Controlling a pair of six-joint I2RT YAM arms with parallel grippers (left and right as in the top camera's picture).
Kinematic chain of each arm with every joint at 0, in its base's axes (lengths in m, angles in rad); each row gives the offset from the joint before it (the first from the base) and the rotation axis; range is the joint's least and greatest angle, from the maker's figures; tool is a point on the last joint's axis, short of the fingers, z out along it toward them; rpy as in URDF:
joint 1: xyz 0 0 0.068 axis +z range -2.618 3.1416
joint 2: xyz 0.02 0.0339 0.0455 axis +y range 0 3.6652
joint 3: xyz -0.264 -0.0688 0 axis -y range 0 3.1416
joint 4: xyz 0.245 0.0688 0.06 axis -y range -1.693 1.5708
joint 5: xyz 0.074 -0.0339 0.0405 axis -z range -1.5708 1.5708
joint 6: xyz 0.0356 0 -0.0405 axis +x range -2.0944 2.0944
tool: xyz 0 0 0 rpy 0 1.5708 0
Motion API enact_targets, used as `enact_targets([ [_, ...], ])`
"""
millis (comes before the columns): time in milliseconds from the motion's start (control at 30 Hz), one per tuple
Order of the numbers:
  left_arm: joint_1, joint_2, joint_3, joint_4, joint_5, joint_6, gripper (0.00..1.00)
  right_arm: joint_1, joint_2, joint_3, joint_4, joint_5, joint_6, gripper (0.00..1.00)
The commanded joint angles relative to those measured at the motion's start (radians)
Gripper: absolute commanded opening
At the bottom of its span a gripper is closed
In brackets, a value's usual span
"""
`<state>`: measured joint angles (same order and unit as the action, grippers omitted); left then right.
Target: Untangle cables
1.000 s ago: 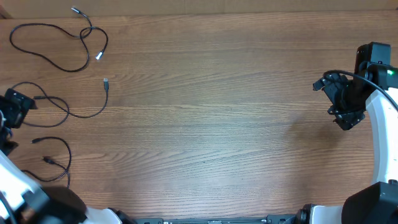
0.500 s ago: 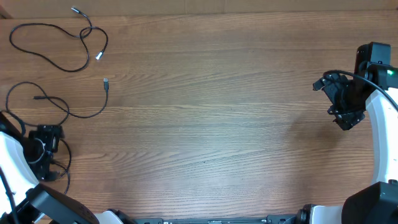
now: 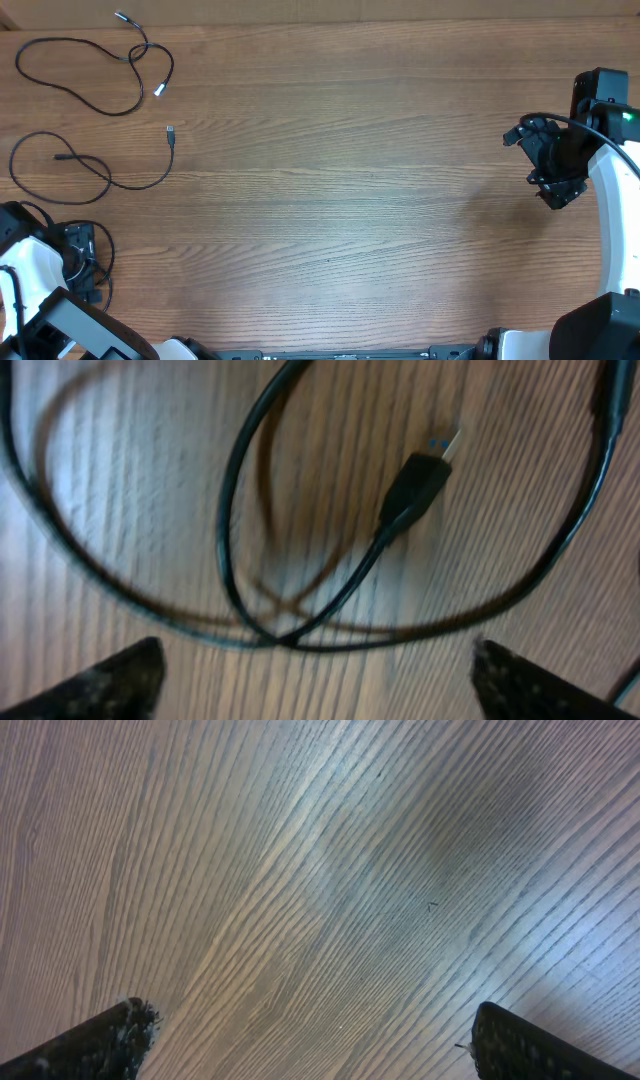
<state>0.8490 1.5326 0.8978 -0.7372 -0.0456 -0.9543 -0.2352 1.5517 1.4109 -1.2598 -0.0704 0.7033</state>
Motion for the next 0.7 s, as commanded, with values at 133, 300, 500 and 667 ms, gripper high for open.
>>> enact_targets([
  [133,0.002,-0.001,-0.134,0.137,0.083,-0.088,0.88,-0.002,0.003,0.009,0.002,0.01,0.004,1.0],
  [300,0.002,0.001,-0.159,0.194,0.034,-0.089,0.87,-0.002,0.003,0.009,0.002,0.01,0.004,1.0],
  [500,0.002,0.001,-0.159,0.203,-0.014,-0.082,0.82,-0.002,0.003,0.009,0.002,0.01,0.004,1.0],
  [667,-0.001,0.024,-0.162,0.204,-0.036,-0.063,0.81,-0.002,0.003,0.009,0.001,0.01,0.004,1.0],
])
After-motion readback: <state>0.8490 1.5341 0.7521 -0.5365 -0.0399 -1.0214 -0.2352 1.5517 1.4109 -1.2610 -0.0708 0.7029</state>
